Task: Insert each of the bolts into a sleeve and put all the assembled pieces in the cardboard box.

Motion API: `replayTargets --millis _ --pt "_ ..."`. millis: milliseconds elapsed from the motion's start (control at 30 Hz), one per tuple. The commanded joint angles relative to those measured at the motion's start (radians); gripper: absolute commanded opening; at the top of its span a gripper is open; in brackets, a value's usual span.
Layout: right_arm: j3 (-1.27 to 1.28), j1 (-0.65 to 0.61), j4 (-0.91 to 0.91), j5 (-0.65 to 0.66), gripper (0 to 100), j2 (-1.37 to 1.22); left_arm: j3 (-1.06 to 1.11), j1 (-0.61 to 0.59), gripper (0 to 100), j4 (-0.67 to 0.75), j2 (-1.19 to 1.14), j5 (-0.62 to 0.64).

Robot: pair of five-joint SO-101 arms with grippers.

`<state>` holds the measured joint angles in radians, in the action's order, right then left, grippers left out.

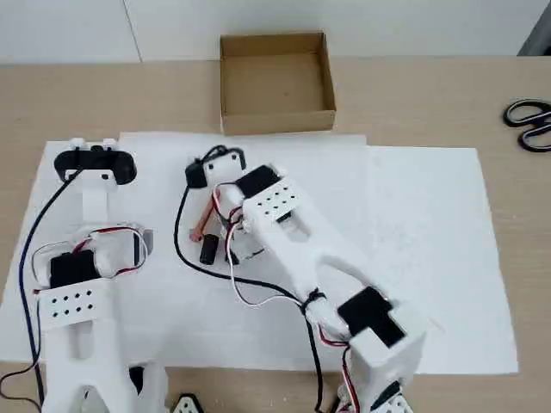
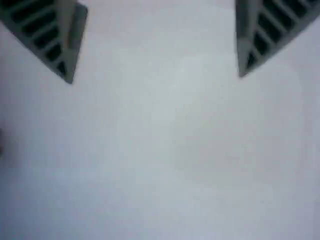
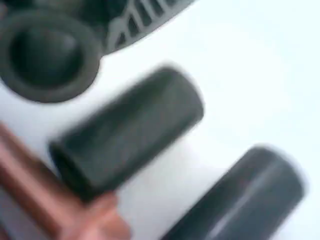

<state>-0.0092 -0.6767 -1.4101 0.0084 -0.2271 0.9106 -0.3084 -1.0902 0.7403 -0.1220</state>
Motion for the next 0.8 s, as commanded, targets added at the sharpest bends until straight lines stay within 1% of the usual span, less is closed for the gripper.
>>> replayTargets --millis 0,67,267,333,667,767 --pt "-0.057 0.016 -0.062 0.032 0.4 0.116 -0.008 -0.002 20 -0.002 0.003 -0.008" --pt "-0.057 0.059 -0.091 0.046 0.4 0.143 -0.007 -0.003 20 -0.002 0.003 -0.008" --pt "-0.054 0.317 -0.114 0.086 0.5 0.142 -0.007 -0.002 20 -0.002 0.002 -0.008" --pt "-0.052 0.372 -0.113 0.086 0.5 0.116 -0.007 0.002 20 0.002 0.0 -0.008" --pt "-0.057 0.489 -0.077 0.098 1.2 -0.127 0.01 0.002 20 0.005 0.005 -0.008" --pt "-0.057 0.493 -0.079 0.098 9.1 -0.179 0.028 0.002 20 0.005 0.005 -0.008"
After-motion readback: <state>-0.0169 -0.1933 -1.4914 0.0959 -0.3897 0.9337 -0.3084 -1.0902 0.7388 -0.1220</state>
